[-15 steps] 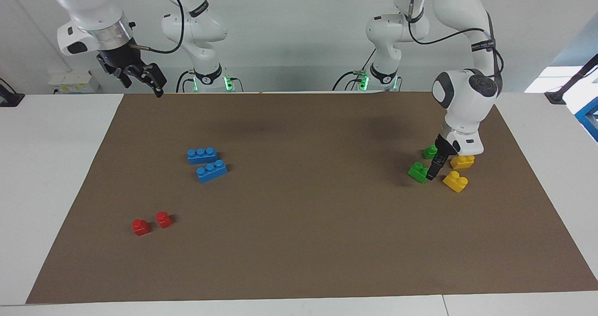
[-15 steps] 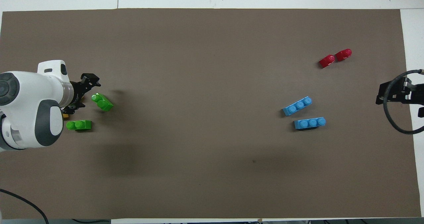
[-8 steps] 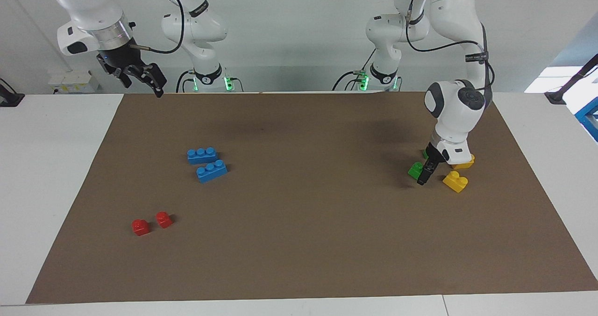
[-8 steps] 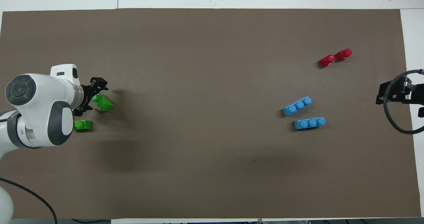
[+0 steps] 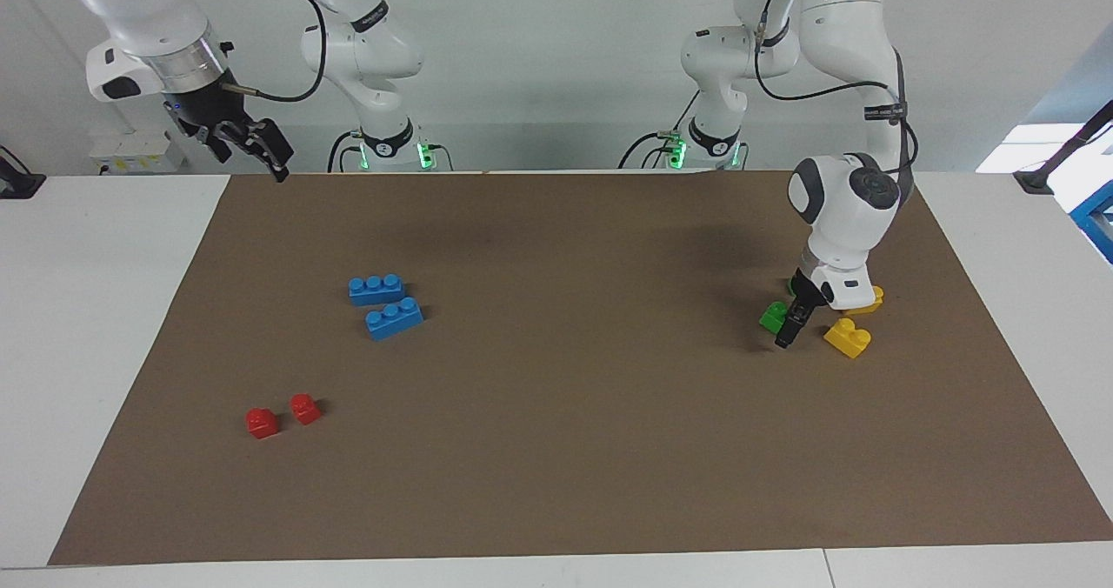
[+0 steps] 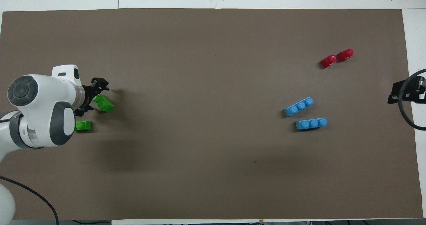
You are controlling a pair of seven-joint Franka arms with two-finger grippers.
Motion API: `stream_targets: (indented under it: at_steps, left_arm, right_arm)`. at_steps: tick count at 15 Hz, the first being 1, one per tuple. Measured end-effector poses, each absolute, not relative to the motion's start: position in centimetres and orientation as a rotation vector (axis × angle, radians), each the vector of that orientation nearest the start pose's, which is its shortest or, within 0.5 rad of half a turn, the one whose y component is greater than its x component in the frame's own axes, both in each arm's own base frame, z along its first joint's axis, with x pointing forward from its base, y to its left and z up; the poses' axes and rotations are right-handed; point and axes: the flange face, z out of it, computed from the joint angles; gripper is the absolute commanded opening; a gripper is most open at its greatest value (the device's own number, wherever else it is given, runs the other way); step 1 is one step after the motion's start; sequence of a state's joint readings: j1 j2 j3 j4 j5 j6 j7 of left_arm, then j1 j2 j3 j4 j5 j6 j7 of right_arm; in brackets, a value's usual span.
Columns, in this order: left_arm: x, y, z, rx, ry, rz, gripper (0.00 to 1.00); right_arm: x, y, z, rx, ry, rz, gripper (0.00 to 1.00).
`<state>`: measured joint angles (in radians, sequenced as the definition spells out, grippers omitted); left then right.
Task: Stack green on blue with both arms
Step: 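Close the left gripper on the green brick while the right gripper reaches the blue brick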
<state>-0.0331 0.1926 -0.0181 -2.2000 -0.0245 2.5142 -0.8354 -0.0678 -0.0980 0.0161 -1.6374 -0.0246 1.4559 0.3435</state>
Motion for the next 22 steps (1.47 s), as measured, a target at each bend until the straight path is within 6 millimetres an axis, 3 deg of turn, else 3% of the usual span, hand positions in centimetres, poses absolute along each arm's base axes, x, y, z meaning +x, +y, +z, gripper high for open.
stream_targets:
  at_steps: [5, 8, 12, 17, 22]
  left_arm:
    - [56.3, -2.9, 30.7, -2.962, -1.225, -0.164, 1.0]
    - [56.3, -2.9, 30.7, -2.964, -1.224, -0.166, 1.0]
    - [56.3, -2.9, 30.7, -2.964, -1.222, -0.166, 1.0]
    - [56.3, -2.7, 30.7, -2.961, -1.228, -0.166, 1.0]
    - [56.3, -2.7, 30.7, -2.931, -1.305, -0.163, 1.0]
  right_arm:
    - [52.1, -2.2, 63.9, -3.046, 0.687, 0.014, 0.99]
    - [52.6, -1.8, 63.2, -2.887, 1.049, -0.009, 0.99]
    - [53.0, -0.4, 61.0, -2.489, 1.625, 0.131, 0.99]
    - [55.7, -0.8, 53.5, -2.357, 1.797, 0.281, 1.0]
    - [58.8, -0.5, 44.6, -2.371, 1.723, 0.427, 1.0]
